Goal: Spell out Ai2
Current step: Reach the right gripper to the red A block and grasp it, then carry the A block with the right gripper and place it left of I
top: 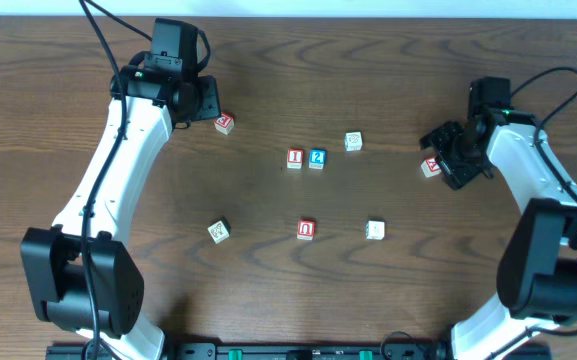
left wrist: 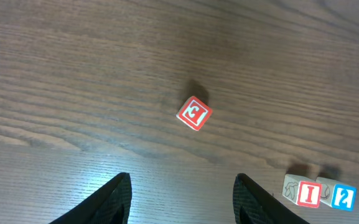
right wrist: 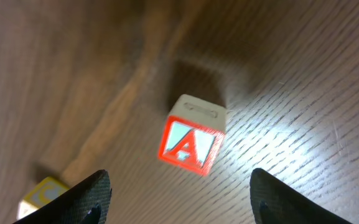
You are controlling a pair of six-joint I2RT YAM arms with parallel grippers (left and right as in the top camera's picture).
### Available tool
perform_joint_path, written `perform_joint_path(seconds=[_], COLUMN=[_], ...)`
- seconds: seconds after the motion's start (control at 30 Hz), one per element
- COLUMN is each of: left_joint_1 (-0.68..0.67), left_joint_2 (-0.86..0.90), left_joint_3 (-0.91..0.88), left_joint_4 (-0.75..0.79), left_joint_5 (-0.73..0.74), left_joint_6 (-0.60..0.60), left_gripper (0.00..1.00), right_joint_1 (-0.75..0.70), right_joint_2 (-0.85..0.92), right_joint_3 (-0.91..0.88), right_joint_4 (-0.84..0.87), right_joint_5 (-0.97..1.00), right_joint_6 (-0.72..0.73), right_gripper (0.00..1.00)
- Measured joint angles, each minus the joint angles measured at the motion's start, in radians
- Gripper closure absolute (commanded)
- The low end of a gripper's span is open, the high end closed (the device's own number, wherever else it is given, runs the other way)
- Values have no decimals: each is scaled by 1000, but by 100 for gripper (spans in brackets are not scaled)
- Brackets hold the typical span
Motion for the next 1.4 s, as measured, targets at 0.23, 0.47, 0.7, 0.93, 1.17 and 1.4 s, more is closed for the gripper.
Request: perform_joint_path(seconds=[0.23,0.47,0.7,0.93,1.17,1.4], left_joint_1=[24,25,25,25,25,25], left_joint_2=[0,0,0,0,0,0], left_joint_3=[0,0,0,0,0,0], left_joint_4=[0,0,0,0,1,13], left_joint_5=[0,0,0,0,0,0], left_joint_6=[0,0,0,0,0,0], left_gripper=[46,46,46,46,46,46], right_joint_1=[0,0,-2,-2,-2,7], right_joint_2=[67,67,71,101,103,113], right_joint_3=[0,0,0,0,3,137], right_joint_4=[24,68,70,67,61,-64], right_joint_5=[1,4,4,3,2,2], right_joint_6=[11,18,17,14,-5,-95], right_gripper=[39,56,60,62,71,92])
